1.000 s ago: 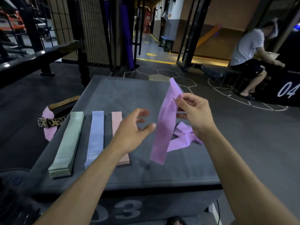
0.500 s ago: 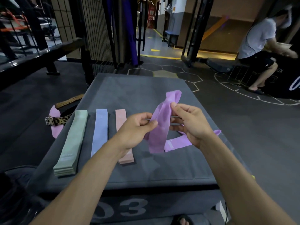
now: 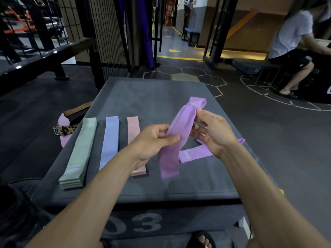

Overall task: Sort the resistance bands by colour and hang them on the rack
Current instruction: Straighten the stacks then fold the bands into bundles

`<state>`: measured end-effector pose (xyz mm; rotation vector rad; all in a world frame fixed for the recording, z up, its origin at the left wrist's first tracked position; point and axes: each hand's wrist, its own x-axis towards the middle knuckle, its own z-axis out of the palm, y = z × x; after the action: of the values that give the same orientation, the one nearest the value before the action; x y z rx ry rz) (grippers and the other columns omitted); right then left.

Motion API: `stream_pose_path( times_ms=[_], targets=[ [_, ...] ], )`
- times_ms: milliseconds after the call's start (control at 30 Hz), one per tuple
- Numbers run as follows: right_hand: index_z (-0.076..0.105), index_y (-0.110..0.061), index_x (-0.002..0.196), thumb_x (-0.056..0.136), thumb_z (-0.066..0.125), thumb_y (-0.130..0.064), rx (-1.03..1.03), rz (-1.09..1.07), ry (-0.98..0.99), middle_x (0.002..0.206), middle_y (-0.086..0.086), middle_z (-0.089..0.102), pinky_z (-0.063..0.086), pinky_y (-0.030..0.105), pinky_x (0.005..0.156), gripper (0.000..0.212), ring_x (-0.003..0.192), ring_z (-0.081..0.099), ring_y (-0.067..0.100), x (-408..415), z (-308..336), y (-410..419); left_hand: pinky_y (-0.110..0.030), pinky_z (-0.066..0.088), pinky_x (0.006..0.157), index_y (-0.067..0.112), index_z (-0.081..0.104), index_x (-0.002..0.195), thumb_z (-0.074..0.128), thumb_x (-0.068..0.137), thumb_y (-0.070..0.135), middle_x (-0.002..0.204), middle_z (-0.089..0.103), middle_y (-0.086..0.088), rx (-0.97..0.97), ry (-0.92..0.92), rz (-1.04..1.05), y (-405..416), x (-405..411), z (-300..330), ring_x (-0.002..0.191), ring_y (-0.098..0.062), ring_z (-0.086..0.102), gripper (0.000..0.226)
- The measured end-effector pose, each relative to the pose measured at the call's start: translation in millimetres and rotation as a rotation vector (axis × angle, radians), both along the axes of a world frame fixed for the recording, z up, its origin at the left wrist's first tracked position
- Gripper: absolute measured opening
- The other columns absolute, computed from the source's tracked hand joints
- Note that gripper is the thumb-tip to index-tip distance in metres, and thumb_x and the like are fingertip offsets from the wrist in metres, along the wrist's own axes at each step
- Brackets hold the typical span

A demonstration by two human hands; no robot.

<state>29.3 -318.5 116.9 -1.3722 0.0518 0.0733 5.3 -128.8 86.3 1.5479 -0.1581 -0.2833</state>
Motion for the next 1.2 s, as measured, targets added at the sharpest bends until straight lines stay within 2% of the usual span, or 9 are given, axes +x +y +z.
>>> stream_pose_path(
  times_ms=[133, 233, 333, 400, 467, 633, 800, 967, 1200],
  targets=[
    [0.070, -0.007, 0.108, 0.105, 0.050, -0.035, 0.045, 0.049, 0.154, 0.098, 0.005, 0.077, 0.060, 0.040, 0.078, 0.034, 0.085, 0.074, 0.024, -0.3, -3.8, -9.1, -0.030, 0.057, 0.085, 0.007, 0.070, 0.115, 0.066, 0.096, 0.009, 0.103, 0.077, -0.009, 0.004, -0.017, 0.006, -1.3, -0.5, 1.0, 0.089, -0.016, 0.071, 0.020],
    [0.063, -0.010, 0.111, 0.104, 0.050, -0.043, -0.145, -0.017, 0.221, 0.106, 0.005, 0.074, 0.061, 0.043, 0.078, 0.037, 0.087, 0.074, 0.024, -0.6, -7.6, -11.7, -0.034, 0.055, 0.087, 0.011, 0.072, 0.113, 0.062, 0.099, 0.009, 0.107, 0.077, -0.009, 0.007, -0.019, -0.015, -2.3, -1.1, 3.2, 0.092, -0.018, 0.071, 0.017],
    [0.064, -0.017, 0.111, 0.101, 0.057, -0.037, -0.565, -0.105, -0.090, 0.103, -0.009, 0.067, 0.057, 0.034, 0.090, 0.024, 0.092, 0.067, 0.006, -6.5, -6.1, -9.3, -0.039, 0.050, 0.087, 0.013, 0.071, 0.115, 0.062, 0.100, 0.013, 0.109, 0.076, -0.012, 0.064, 0.001, -0.082, -0.5, -2.2, 5.7, 0.094, -0.021, 0.069, 0.018],
    [0.068, -0.018, 0.118, 0.103, 0.055, -0.029, -0.638, 0.152, -0.285, 0.110, -0.015, 0.069, 0.050, 0.017, 0.085, 0.023, 0.097, 0.062, -0.008, -12.2, -2.8, -5.4, -0.035, 0.050, 0.088, 0.011, 0.071, 0.116, 0.061, 0.100, 0.012, 0.107, 0.076, -0.008, 0.098, 0.002, -0.145, -0.2, -3.8, 7.9, 0.096, -0.019, 0.069, 0.019],
    [0.070, -0.011, 0.119, 0.105, 0.051, -0.025, -0.612, 0.395, -0.302, 0.115, 0.001, 0.073, 0.052, 0.019, 0.090, 0.027, 0.105, 0.064, 0.000, -14.3, -6.1, -4.3, -0.030, 0.051, 0.093, 0.009, 0.070, 0.117, 0.060, 0.100, 0.008, 0.110, 0.076, -0.008, 0.113, -0.019, -0.180, 0.1, -4.3, 9.2, 0.099, -0.016, 0.068, 0.020],
    [0.072, -0.007, 0.096, 0.100, 0.061, -0.028, -0.665, 0.554, -0.287, 0.083, 0.010, 0.072, 0.048, 0.027, 0.075, 0.024, 0.080, 0.062, 0.013, -14.0, -12.0, -17.4, -0.031, 0.048, 0.102, 0.011, 0.072, 0.119, 0.061, 0.100, 0.013, 0.114, 0.075, -0.004, 0.232, -0.066, -0.265, 9.2, -4.8, 11.4, 0.112, -0.018, 0.068, 0.021],
    [0.069, -0.007, 0.082, 0.093, 0.071, -0.028, -0.641, 0.371, -0.315, 0.071, 0.014, 0.063, 0.046, 0.028, 0.062, 0.024, 0.067, 0.054, 0.014, -5.0, -15.2, -33.3, -0.029, 0.053, 0.079, 0.005, 0.069, 0.108, 0.072, 0.093, 0.025, 0.099, 0.077, -0.010, 0.400, 0.030, -0.382, 27.2, -7.0, 9.8, 0.081, -0.014, 0.070, 0.026],
    [0.066, -0.009, 0.077, 0.097, 0.066, -0.021, -0.534, 0.146, -0.299, 0.071, 0.006, 0.062, 0.047, 0.017, 0.056, 0.023, 0.061, 0.054, 0.009, -1.7, -16.8, -52.4, -0.024, 0.054, 0.065, 0.000, 0.068, 0.104, 0.075, 0.090, 0.014, 0.085, 0.075, -0.007, 0.430, 0.024, -0.175, 52.2, -3.8, 5.7, 0.072, -0.019, 0.064, 0.021],
    [0.069, -0.006, 0.086, 0.093, 0.070, -0.028, -0.617, 0.371, -0.114, 0.074, 0.009, 0.068, 0.045, 0.029, 0.070, 0.023, 0.069, 0.055, 0.015, -2.7, -30.5, -60.7, -0.036, 0.055, 0.069, 0.011, 0.062, 0.107, 0.077, 0.088, 0.011, 0.083, 0.077, -0.004, 0.370, -0.184, 0.174, 63.4, 0.9, 13.2, 0.068, -0.022, 0.071, 0.025]
  ],
)
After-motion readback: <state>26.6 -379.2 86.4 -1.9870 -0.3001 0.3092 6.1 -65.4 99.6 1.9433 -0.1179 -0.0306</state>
